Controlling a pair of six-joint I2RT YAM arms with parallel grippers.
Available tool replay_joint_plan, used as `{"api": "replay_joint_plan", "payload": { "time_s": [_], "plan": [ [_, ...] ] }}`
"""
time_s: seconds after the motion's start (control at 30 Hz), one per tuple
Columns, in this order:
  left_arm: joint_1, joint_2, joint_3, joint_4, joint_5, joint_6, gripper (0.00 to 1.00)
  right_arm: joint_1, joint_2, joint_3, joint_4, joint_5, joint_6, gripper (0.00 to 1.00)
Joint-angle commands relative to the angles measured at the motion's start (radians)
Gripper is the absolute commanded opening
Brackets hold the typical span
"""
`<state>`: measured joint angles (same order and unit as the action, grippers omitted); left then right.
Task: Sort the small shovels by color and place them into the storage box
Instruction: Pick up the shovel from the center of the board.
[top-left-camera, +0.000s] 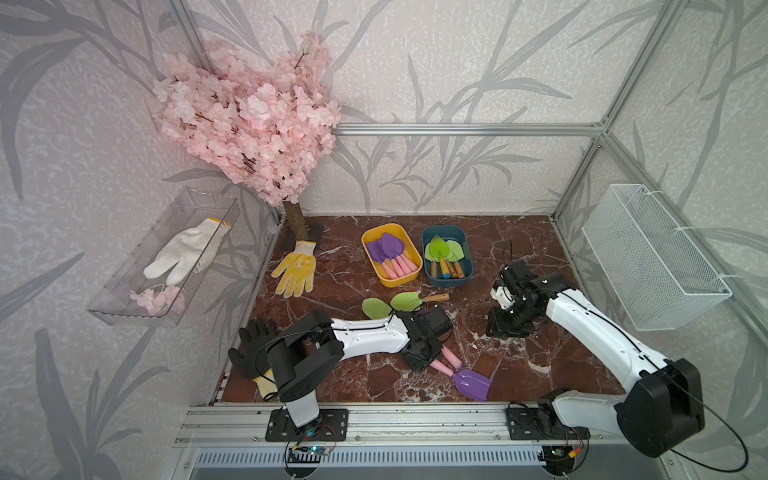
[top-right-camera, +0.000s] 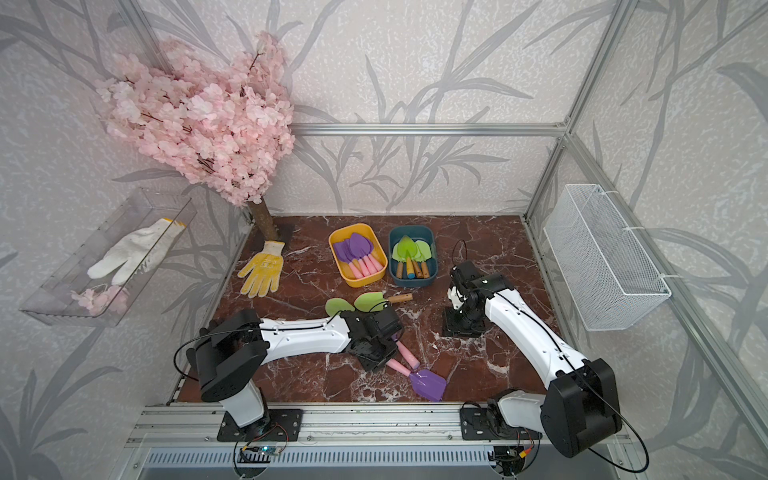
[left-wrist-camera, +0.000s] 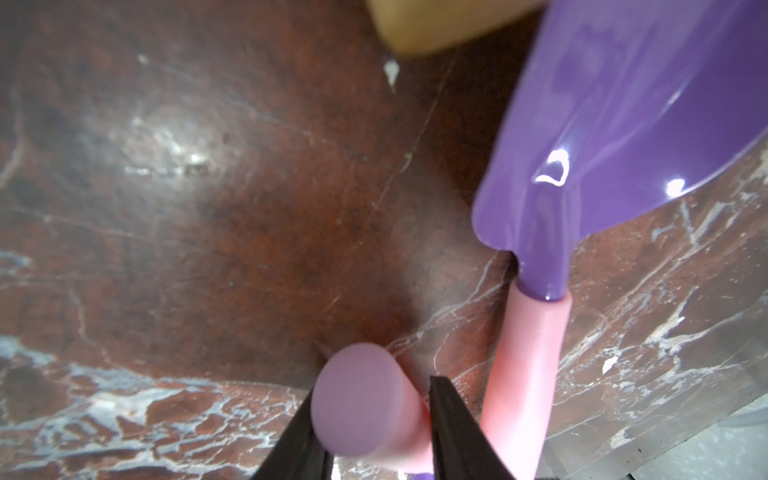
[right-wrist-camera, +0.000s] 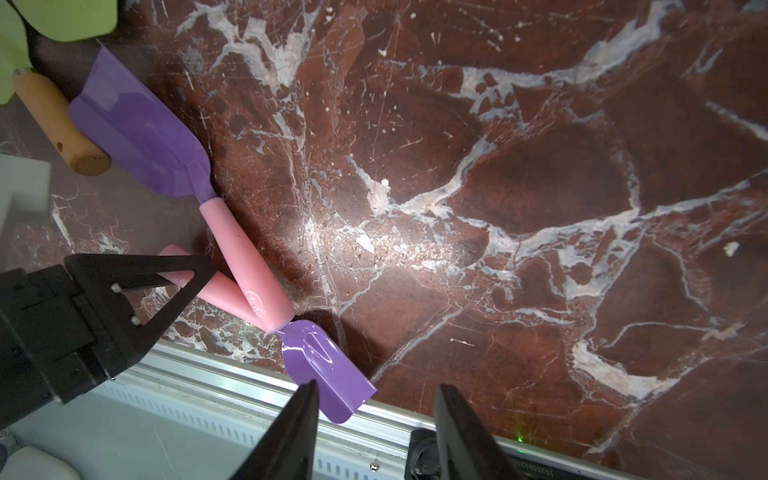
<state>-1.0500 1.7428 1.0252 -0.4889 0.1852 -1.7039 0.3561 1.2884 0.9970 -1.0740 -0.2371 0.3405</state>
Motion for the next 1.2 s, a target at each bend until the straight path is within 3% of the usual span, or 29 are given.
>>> {"api": "replay_joint_plan", "payload": {
  "time_s": [0.0,0.83,1.0,1.17],
  "plan": [
    [-0.002,0.019,0.000,-0.019,0.000,0.007,0.37,-0.005,0.000,0.006,-0.004,0.000,-0.008,0.50],
    [-0.006,-0.112,-0.010,-0.104,-0.054,0.017,0.16,-0.005,-0.011,-0.008,-0.001,-0.001,0.003,0.50],
    [-0.006,-0.237,-0.061,-0.129,-0.102,-0.057,0.11,-0.005,-0.011,-0.001,-0.003,-0.001,0.001,0.50],
    [-0.015,-0.504,-0.222,-0.149,-0.233,-0.272,0.06,-0.005,-0.009,-0.001,0.001,-0.008,0.002,0.50]
  ]
}}
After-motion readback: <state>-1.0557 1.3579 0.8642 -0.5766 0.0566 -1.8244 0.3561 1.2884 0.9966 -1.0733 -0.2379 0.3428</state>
